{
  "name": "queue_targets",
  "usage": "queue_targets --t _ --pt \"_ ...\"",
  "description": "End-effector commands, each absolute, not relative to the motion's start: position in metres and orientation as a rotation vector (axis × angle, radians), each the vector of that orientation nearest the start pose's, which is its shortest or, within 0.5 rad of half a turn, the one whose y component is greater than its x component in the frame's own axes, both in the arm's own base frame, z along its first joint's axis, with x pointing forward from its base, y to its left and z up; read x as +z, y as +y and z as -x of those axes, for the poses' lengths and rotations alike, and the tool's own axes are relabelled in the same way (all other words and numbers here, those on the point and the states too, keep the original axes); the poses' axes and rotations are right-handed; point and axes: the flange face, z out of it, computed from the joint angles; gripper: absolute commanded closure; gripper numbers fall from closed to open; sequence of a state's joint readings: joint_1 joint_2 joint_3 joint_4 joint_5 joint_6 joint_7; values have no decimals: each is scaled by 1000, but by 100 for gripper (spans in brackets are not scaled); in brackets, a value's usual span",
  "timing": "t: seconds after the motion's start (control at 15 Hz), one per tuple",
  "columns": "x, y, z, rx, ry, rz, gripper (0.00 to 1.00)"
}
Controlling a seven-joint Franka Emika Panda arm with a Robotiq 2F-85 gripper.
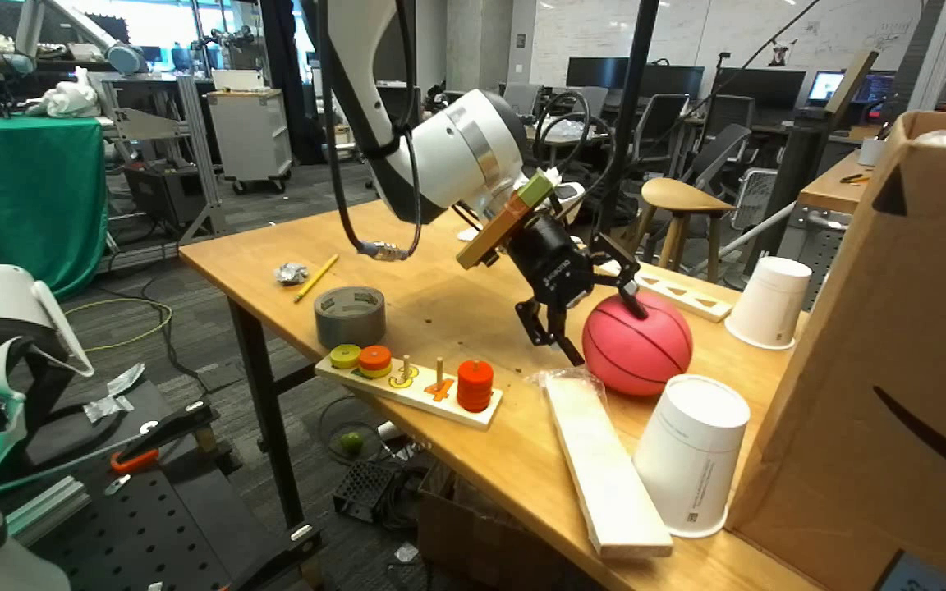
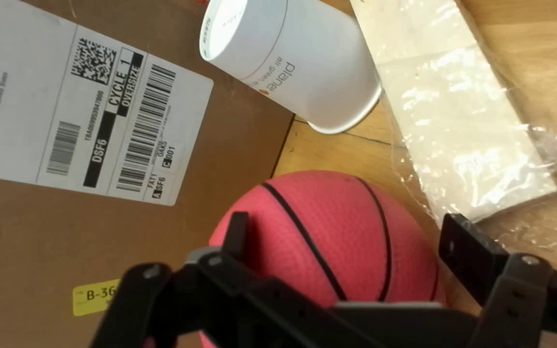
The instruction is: Move the ball to the right
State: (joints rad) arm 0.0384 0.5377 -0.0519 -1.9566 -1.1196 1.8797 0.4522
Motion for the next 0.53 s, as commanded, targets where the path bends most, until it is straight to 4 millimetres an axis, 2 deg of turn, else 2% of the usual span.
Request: queue_targets --t 0.0,0.47 --pt "178 -83 -590 -390 184 -1980 0" --pt "180 -78 -600 -401 151 -1941 0"
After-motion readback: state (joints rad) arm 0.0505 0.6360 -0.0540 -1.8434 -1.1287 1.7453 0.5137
